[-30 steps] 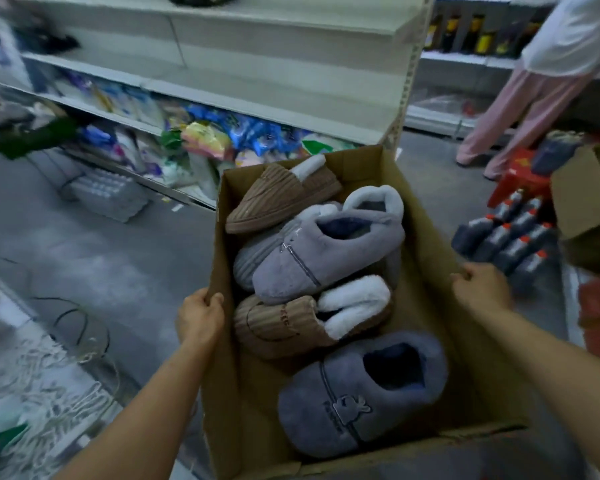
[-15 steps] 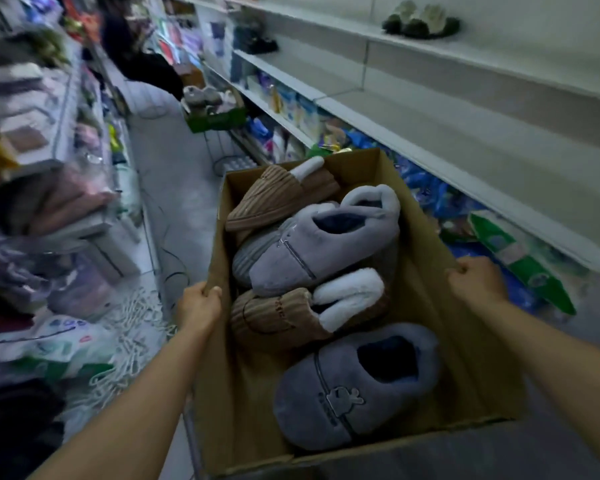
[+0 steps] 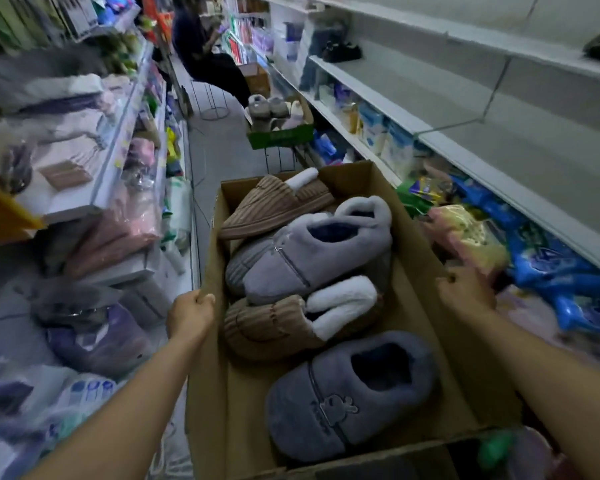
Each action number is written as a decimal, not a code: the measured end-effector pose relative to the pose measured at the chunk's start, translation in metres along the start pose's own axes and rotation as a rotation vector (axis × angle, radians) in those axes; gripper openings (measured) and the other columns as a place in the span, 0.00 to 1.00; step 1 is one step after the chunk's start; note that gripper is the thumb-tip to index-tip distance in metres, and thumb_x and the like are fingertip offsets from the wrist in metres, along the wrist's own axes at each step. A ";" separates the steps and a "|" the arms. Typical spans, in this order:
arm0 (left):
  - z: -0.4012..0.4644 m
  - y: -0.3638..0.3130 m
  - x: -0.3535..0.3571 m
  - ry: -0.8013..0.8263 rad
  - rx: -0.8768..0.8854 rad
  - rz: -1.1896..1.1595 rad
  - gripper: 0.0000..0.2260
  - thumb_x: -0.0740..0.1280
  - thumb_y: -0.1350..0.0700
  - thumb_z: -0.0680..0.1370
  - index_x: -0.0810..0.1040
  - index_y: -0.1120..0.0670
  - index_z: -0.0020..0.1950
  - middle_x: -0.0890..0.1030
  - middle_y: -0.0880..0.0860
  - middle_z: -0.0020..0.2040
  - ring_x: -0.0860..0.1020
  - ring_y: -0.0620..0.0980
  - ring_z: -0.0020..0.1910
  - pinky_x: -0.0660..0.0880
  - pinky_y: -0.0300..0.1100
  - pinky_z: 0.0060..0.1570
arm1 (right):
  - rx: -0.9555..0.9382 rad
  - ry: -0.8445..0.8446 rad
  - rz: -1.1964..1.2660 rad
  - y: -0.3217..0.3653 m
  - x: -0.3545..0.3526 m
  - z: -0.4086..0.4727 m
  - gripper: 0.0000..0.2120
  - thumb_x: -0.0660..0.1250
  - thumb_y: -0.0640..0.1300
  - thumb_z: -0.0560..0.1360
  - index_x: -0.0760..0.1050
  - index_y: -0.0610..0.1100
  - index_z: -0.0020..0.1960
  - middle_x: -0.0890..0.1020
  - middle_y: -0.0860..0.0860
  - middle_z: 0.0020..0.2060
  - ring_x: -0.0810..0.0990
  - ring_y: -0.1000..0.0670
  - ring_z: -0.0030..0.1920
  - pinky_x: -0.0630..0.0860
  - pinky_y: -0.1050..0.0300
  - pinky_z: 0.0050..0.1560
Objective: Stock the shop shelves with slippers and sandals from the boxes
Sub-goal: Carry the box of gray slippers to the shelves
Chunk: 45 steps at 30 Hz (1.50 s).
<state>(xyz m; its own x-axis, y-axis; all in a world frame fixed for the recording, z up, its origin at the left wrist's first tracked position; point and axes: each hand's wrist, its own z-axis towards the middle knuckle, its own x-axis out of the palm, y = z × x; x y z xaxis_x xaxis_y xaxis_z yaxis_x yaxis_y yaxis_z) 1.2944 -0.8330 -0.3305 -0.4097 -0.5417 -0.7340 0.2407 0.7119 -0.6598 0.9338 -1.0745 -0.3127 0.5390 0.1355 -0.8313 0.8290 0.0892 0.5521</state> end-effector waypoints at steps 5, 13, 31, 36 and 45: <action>0.120 -0.048 0.014 0.003 -0.032 0.010 0.10 0.63 0.53 0.77 0.76 0.56 0.39 0.79 0.60 0.40 0.77 0.61 0.42 0.74 0.48 0.44 | 0.026 0.015 -0.008 0.066 0.039 0.107 0.10 0.64 0.40 0.72 0.74 0.41 0.32 0.80 0.39 0.37 0.78 0.40 0.40 0.72 0.53 0.40; 0.319 -0.127 0.075 0.020 -0.041 0.014 0.09 0.62 0.54 0.79 0.78 0.57 0.46 0.80 0.59 0.41 0.76 0.58 0.41 0.71 0.46 0.42 | 0.036 0.028 -0.070 0.156 0.103 0.307 0.09 0.65 0.42 0.72 0.76 0.39 0.35 0.79 0.40 0.35 0.77 0.41 0.38 0.72 0.51 0.38; 0.717 -0.229 0.234 0.132 -0.141 0.101 0.10 0.62 0.57 0.80 0.80 0.61 0.52 0.81 0.61 0.50 0.77 0.60 0.48 0.67 0.43 0.43 | 0.237 0.167 -0.150 0.272 0.307 0.674 0.09 0.64 0.42 0.76 0.78 0.38 0.42 0.79 0.39 0.40 0.77 0.38 0.42 0.70 0.53 0.42; 0.798 -0.215 0.310 0.155 -0.208 0.128 0.08 0.62 0.54 0.80 0.77 0.55 0.45 0.80 0.58 0.42 0.78 0.61 0.46 0.71 0.46 0.45 | 0.238 0.169 -0.191 0.261 0.384 0.754 0.10 0.65 0.41 0.74 0.76 0.38 0.36 0.79 0.37 0.37 0.77 0.39 0.39 0.75 0.49 0.42; 0.888 -0.175 0.476 0.129 -0.310 0.062 0.15 0.61 0.54 0.81 0.77 0.66 0.48 0.80 0.67 0.48 0.78 0.66 0.48 0.74 0.54 0.47 | 0.161 0.261 -0.210 0.203 0.521 0.897 0.10 0.63 0.44 0.77 0.78 0.39 0.43 0.81 0.36 0.42 0.78 0.38 0.45 0.71 0.53 0.44</action>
<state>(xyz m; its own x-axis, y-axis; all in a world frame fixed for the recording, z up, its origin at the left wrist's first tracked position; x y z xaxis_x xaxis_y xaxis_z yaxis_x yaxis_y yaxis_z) 1.8388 -1.6123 -0.7078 -0.5157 -0.4461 -0.7315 -0.0020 0.8544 -0.5197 1.5159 -1.8710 -0.6913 0.3155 0.3793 -0.8698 0.9416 -0.0118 0.3364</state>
